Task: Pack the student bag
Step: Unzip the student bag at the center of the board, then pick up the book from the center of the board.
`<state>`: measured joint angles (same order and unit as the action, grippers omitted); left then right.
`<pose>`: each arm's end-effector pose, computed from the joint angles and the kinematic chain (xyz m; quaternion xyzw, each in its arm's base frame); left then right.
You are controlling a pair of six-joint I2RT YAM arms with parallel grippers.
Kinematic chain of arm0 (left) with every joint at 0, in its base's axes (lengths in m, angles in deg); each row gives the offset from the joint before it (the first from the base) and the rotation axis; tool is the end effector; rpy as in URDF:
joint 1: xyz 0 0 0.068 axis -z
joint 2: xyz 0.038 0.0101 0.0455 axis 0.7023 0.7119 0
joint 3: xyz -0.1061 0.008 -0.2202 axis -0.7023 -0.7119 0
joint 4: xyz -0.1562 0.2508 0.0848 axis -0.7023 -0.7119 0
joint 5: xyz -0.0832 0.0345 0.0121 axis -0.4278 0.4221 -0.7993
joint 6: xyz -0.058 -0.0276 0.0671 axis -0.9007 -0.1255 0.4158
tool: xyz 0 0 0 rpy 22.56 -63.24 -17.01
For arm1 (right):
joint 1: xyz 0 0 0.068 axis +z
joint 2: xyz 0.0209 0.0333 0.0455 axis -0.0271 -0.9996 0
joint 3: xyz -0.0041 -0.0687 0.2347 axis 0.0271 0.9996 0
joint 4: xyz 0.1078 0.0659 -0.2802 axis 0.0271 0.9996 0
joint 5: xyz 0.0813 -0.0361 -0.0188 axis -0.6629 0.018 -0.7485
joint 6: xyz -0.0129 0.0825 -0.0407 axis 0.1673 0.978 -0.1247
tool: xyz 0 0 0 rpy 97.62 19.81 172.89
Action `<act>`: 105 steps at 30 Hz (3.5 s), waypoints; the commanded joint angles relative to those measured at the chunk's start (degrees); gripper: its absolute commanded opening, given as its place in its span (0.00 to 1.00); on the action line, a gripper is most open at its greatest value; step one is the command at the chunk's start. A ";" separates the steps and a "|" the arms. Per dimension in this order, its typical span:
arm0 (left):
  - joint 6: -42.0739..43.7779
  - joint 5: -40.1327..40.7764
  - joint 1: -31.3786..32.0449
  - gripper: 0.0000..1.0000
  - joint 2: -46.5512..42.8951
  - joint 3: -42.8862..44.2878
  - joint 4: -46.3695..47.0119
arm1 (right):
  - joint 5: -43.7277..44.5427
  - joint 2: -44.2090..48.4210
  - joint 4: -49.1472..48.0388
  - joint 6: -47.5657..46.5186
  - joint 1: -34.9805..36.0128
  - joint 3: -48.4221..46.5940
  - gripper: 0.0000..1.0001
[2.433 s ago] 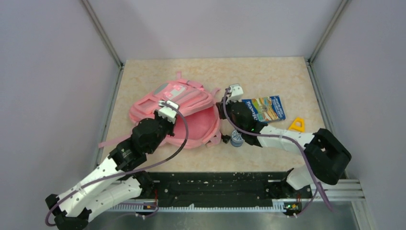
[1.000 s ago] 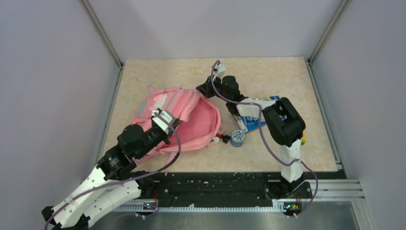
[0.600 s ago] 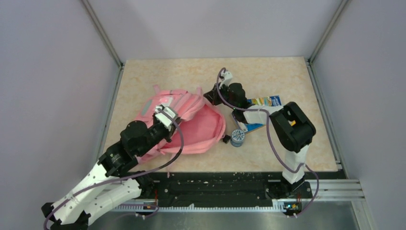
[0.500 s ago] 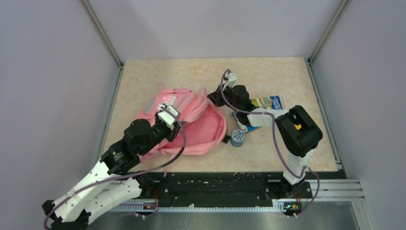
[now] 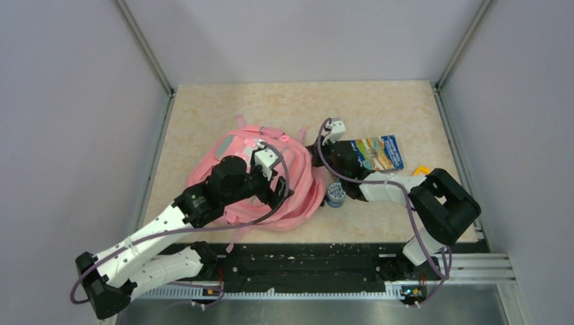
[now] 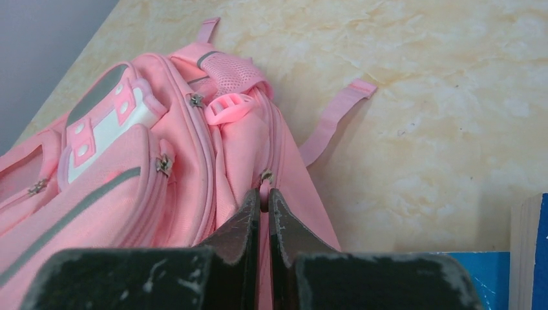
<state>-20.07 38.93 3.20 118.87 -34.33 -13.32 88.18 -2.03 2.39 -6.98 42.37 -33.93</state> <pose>0.1969 -0.2331 0.2823 0.3534 0.7566 -0.2809 0.4729 0.3243 0.2629 0.1336 -0.0777 0.7726 0.2748 0.5670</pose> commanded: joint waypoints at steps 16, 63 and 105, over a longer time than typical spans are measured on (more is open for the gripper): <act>-7.25 31.66 11.34 0.93 21.45 4.62 14.88 | 2.73 4.29 -3.62 -0.38 1.55 2.11 0.00; 3.92 28.86 8.54 0.00 -1.12 10.50 -4.00 | -3.51 -8.85 7.04 -6.71 0.88 -17.25 0.17; -5.56 18.58 -14.64 0.00 -2.91 1.01 5.56 | -41.48 -0.25 37.38 -5.32 -57.14 -3.74 0.97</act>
<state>-24.79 58.38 -10.90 116.54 -34.66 -12.53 54.91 -0.32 43.13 -13.75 -14.48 -36.31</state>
